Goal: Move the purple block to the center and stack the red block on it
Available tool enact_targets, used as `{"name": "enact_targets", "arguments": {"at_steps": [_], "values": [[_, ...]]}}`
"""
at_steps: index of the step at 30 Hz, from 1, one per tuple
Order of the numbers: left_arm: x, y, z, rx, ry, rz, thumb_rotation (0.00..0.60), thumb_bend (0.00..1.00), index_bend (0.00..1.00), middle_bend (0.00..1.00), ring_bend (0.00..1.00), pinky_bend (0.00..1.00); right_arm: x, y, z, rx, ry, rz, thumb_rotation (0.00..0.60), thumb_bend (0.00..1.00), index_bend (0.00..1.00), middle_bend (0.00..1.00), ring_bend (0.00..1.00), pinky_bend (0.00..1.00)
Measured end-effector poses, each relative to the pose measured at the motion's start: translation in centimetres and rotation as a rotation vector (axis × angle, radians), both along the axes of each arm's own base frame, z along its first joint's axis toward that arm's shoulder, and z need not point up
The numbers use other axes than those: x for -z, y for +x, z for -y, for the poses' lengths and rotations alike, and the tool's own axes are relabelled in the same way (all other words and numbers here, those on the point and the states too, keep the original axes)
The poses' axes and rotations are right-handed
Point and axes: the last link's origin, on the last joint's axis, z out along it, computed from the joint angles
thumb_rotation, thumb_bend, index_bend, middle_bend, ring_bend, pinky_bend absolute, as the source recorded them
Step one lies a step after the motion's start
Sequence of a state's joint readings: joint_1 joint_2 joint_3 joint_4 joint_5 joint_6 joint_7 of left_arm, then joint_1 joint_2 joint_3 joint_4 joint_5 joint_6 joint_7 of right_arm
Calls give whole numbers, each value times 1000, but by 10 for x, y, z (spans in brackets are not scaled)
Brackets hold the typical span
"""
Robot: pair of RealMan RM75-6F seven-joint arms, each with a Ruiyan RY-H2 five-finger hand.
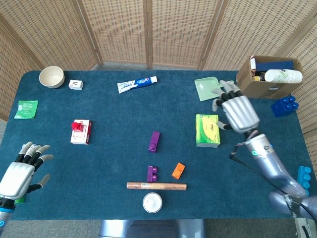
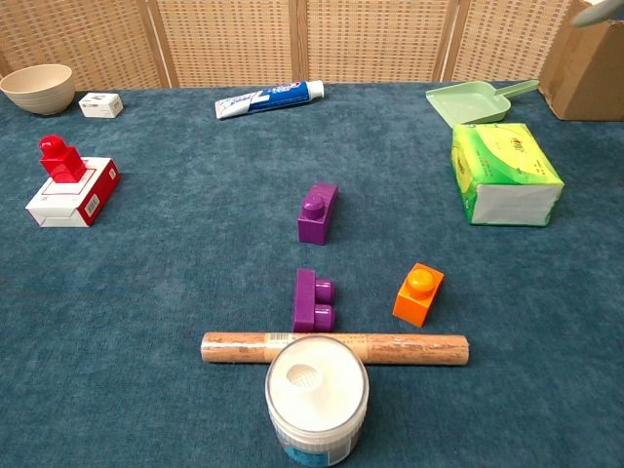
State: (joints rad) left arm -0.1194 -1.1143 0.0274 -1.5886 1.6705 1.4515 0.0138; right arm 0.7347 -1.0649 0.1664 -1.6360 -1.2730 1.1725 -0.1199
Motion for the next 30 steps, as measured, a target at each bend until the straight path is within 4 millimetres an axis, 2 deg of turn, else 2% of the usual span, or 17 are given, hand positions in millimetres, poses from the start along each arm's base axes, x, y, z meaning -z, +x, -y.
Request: {"name": "enact_targets", "arguments": {"at_steps": [7, 16, 18, 20, 25, 30], "values": [[-7, 2, -13, 10, 1, -30, 600, 376, 247, 158, 142, 0, -26, -42, -28, 60, -75, 26, 600, 137, 550, 235, 53, 136], [-12, 6, -40, 25, -39, -80, 600, 369, 209, 133, 109, 0, -46, -87, -66, 150, -153, 68, 600, 137, 553, 231, 36, 136], [-13, 7, -46, 23, -51, -88, 590, 362, 208, 125, 99, 0, -47, -94, -74, 166, -161, 65, 600, 136, 553, 229, 31, 136], [-13, 8, -53, 19, -65, -100, 552, 356, 207, 115, 89, 0, -48, -98, -80, 177, -165, 61, 600, 137, 553, 229, 29, 136], [-12, 10, -71, -4, -89, -131, 498, 355, 222, 99, 74, 0, -48, -109, -92, 207, -181, 63, 600, 137, 553, 229, 27, 135], [-14, 12, -96, -37, -101, -153, 487, 354, 252, 100, 73, 0, -48, -118, -99, 237, -184, 70, 600, 137, 553, 228, 26, 135]]}}
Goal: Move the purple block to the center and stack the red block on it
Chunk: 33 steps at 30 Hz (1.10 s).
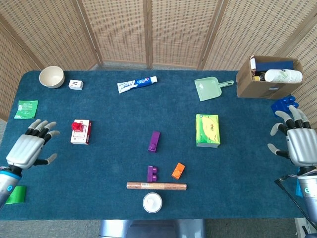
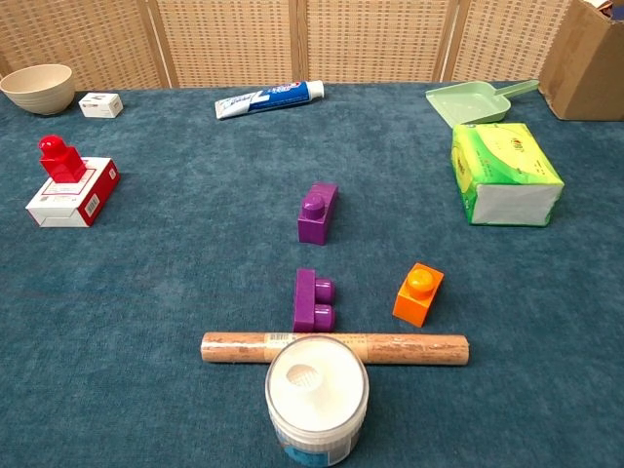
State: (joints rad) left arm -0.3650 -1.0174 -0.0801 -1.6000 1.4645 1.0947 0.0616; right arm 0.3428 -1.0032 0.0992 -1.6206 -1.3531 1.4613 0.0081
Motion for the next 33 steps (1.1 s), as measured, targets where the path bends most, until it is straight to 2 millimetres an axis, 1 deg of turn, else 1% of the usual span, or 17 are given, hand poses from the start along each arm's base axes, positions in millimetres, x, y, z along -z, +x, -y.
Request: {"name": "enact_targets", "arguments": {"at_steps": [6, 11, 13, 16, 23, 33], "values": [[-1, 2, -31, -38, -14, -10, 476, 355, 260, 103, 73, 0, 4, -5, -3, 18, 3, 4, 600, 137, 553, 228, 26, 135], [1, 1, -56, -63, -27, -29, 442, 355, 260, 103, 74, 0, 4, -7, -5, 29, -2, 8, 600, 137, 553, 228, 26, 135], [7, 1, -66, -73, -39, -37, 425, 356, 260, 103, 74, 0, 4, -9, -6, 38, -5, 8, 600, 137, 553, 228, 25, 135], [16, 0, -79, -93, -51, -37, 417, 356, 260, 102, 73, 0, 4, -11, -6, 48, -10, 12, 600, 138, 553, 227, 24, 135], [33, -3, -94, -130, -74, -30, 407, 354, 264, 103, 73, 0, 2, -15, -7, 66, -16, 15, 600, 137, 552, 226, 22, 135], [48, -5, -104, -139, -86, -21, 409, 355, 282, 115, 80, 0, 1, -19, -9, 82, -24, 20, 600, 136, 553, 226, 19, 135]]}}
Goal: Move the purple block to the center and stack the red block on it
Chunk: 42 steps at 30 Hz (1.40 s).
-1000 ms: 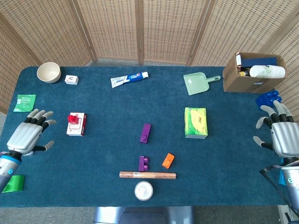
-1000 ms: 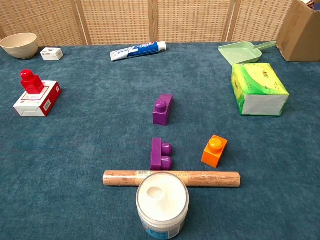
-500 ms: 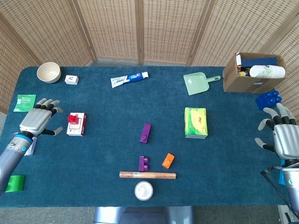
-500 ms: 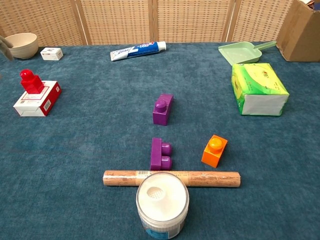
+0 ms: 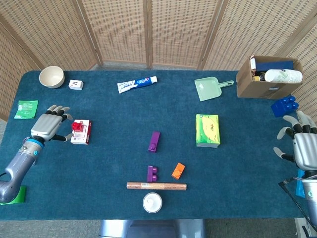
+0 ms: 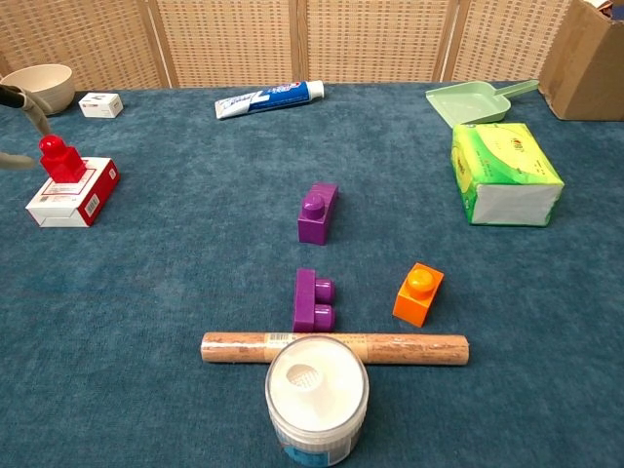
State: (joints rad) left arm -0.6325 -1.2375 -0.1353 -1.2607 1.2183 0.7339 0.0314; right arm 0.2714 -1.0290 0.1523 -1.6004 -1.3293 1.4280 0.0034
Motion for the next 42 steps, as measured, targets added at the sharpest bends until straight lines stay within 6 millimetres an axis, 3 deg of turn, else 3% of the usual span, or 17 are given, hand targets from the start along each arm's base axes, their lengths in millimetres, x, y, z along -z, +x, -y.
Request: {"name": "enact_targets", "arguments": {"at_steps": [16, 23, 33, 36, 42], "values": [[20, 3, -14, -5, -14, 14, 420, 355, 316, 125, 92, 0, -6, -5, -6, 21, -21, -4, 600, 129, 552, 225, 9, 135], [26, 2, -15, -24, -20, 39, 526, 356, 341, 133, 101, 0, -9, -8, -8, 32, -29, -6, 600, 130, 552, 224, 5, 135], [25, 1, -20, -32, -6, 61, 553, 359, 351, 144, 113, 0, -10, -8, -10, 37, -32, -12, 600, 126, 551, 223, 0, 136], [27, 2, -21, -32, -4, 78, 595, 360, 368, 154, 121, 0, -10, -8, -10, 39, -31, -13, 600, 127, 550, 223, 0, 135], [33, 3, -22, -34, -1, 112, 600, 364, 440, 184, 158, 0, -10, -10, -12, 49, -32, -17, 600, 128, 551, 223, 0, 136]]}}
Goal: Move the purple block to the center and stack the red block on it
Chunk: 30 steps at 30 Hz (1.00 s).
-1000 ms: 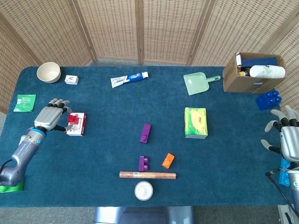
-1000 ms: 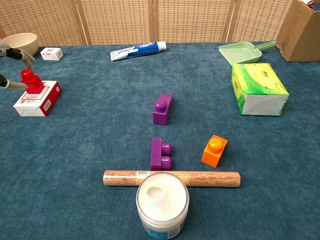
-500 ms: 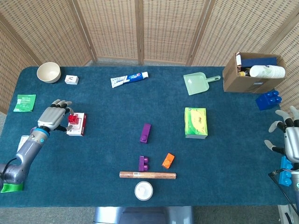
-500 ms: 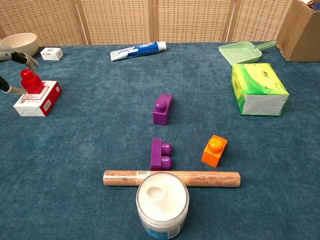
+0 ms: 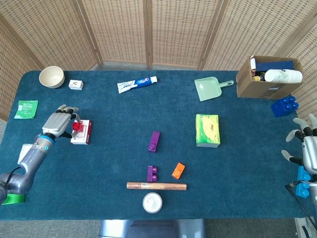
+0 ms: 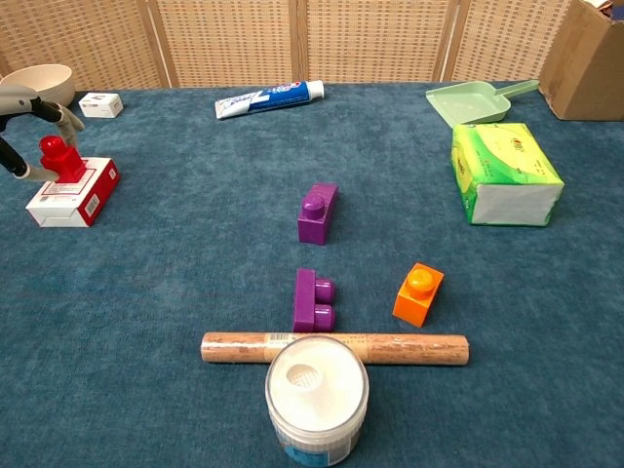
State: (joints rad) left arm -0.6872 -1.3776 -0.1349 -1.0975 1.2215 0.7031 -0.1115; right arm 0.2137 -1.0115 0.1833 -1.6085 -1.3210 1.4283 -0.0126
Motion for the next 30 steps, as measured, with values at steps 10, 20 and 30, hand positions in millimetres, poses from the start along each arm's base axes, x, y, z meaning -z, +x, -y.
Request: {"name": "enact_targets", "arguments": {"at_steps": [10, 20, 30], "values": [[3, 0, -2, -11, 20, 42, 600, 387, 559, 230, 196, 0, 0, -2, -2, 10, -1, 7, 600, 127, 551, 223, 0, 135], [-5, 26, 7, 52, -11, 109, 600, 386, 562, 231, 196, 0, 3, -5, -1, 13, 7, 25, 600, 128, 551, 223, 0, 135], [-7, 78, 33, 231, -97, 170, 600, 386, 564, 235, 196, 0, 9, -6, -3, 8, 24, 37, 600, 127, 551, 223, 0, 136]]}}
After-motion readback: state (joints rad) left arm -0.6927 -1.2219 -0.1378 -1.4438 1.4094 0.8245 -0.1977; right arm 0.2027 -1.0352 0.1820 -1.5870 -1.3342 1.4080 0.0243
